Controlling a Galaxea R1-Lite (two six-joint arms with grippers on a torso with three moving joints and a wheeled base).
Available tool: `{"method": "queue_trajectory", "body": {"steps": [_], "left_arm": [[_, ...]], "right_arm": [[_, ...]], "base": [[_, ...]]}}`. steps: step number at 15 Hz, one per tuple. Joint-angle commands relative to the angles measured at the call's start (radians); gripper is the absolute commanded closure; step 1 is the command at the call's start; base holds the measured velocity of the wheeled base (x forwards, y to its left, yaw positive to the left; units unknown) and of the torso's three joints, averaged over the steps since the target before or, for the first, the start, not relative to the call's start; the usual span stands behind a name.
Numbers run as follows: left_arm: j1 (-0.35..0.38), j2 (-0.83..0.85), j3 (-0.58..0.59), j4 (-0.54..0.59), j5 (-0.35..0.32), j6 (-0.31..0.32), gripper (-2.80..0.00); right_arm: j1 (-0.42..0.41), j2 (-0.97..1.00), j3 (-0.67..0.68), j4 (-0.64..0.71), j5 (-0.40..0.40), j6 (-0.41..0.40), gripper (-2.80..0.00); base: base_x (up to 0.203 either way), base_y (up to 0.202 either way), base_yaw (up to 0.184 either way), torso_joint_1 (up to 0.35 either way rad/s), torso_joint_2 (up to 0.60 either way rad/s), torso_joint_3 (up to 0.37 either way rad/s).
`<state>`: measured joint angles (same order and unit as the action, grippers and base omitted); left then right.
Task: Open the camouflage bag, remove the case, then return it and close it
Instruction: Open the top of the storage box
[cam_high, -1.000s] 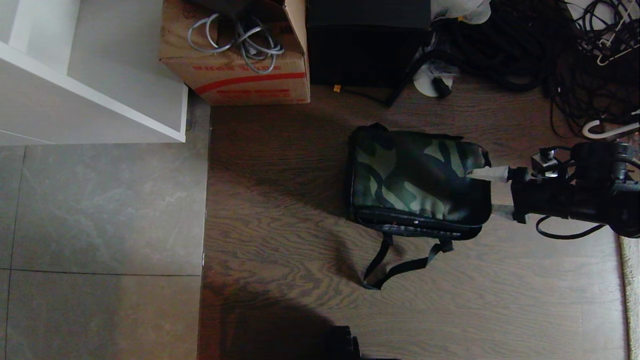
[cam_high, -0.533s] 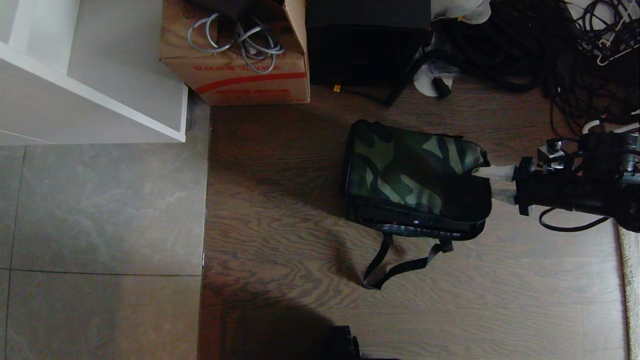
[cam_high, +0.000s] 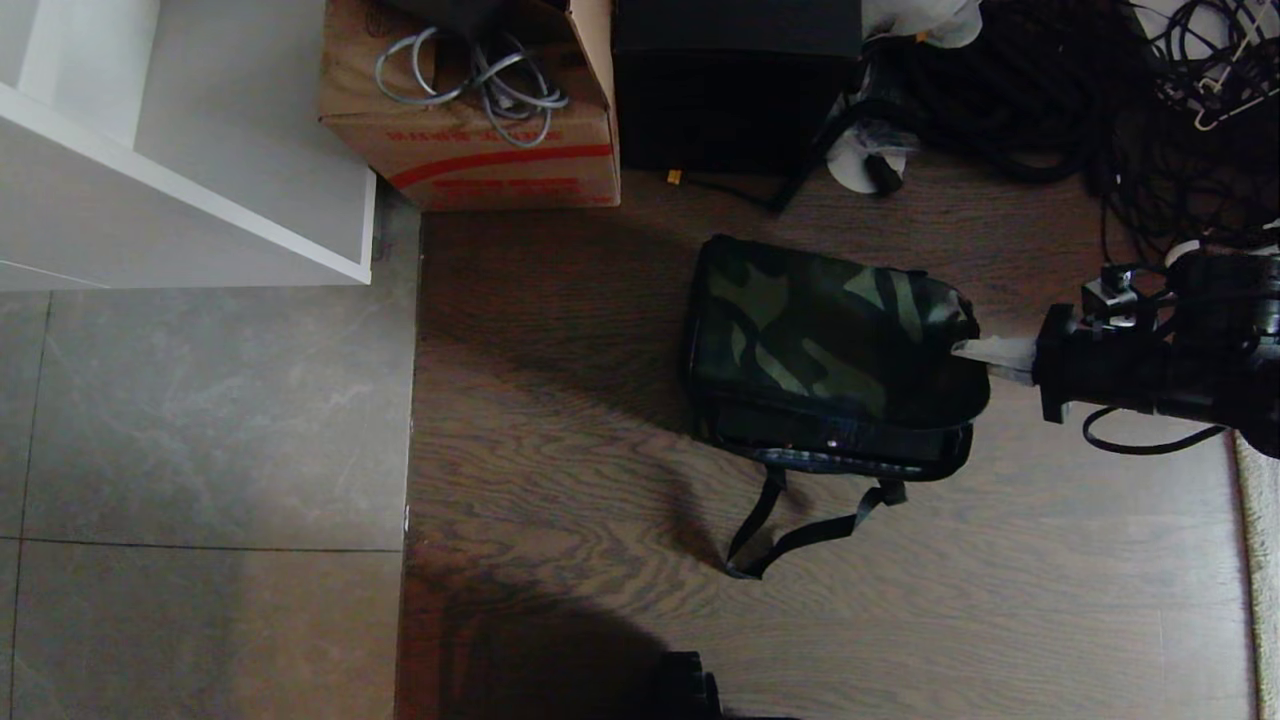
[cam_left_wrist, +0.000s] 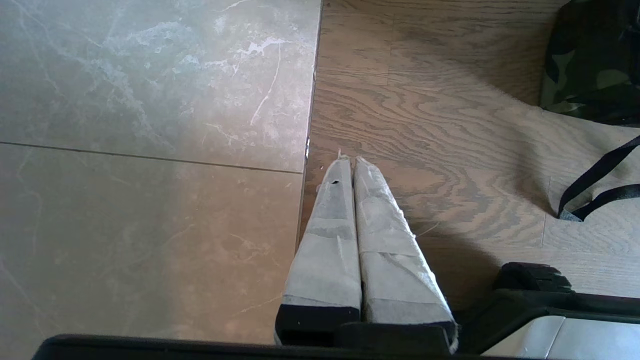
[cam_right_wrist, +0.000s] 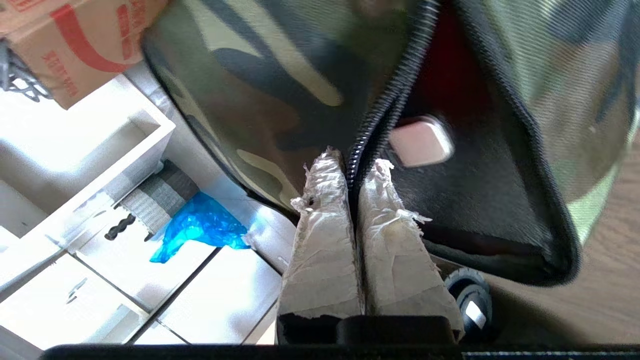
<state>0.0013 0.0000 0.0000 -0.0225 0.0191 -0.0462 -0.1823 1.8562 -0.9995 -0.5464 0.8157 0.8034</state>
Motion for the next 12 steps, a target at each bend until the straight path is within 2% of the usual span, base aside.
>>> {"method": "queue_trajectory", "body": {"steps": [1,4,6,10,11,12], "left_arm": [[0.000,0.000,0.011,0.000,0.001,-0.001,0.00],[0.000,0.000,0.011,0.000,0.001,0.000,0.00],[0.000,0.000,0.011,0.000,0.001,0.000,0.00],[0.000,0.000,0.011,0.000,0.001,-0.001,0.00],[0.000,0.000,0.011,0.000,0.001,-0.001,0.00],[0.000,0.000,0.011,0.000,0.001,-0.001,0.00]], "right_arm": [[0.000,-0.024,-0.032,-0.005,0.004,0.005,0.00],[-0.003,-0.025,-0.074,-0.006,-0.003,0.006,0.00],[-0.005,-0.021,-0.112,-0.006,-0.042,0.011,0.00],[-0.012,-0.012,-0.192,-0.006,-0.063,0.053,0.00],[-0.014,-0.008,-0.207,-0.006,-0.064,0.065,-0.18],[-0.014,-0.006,-0.219,-0.006,-0.064,0.082,-2.80]], "base": [[0.000,0.000,0.000,0.000,0.00,0.000],[0.000,0.000,0.000,0.000,0.00,0.000],[0.000,0.000,0.000,0.000,0.00,0.000],[0.000,0.000,0.000,0.000,0.00,0.000],[0.000,0.000,0.000,0.000,0.00,0.000],[0.000,0.000,0.000,0.000,0.00,0.000]]}}
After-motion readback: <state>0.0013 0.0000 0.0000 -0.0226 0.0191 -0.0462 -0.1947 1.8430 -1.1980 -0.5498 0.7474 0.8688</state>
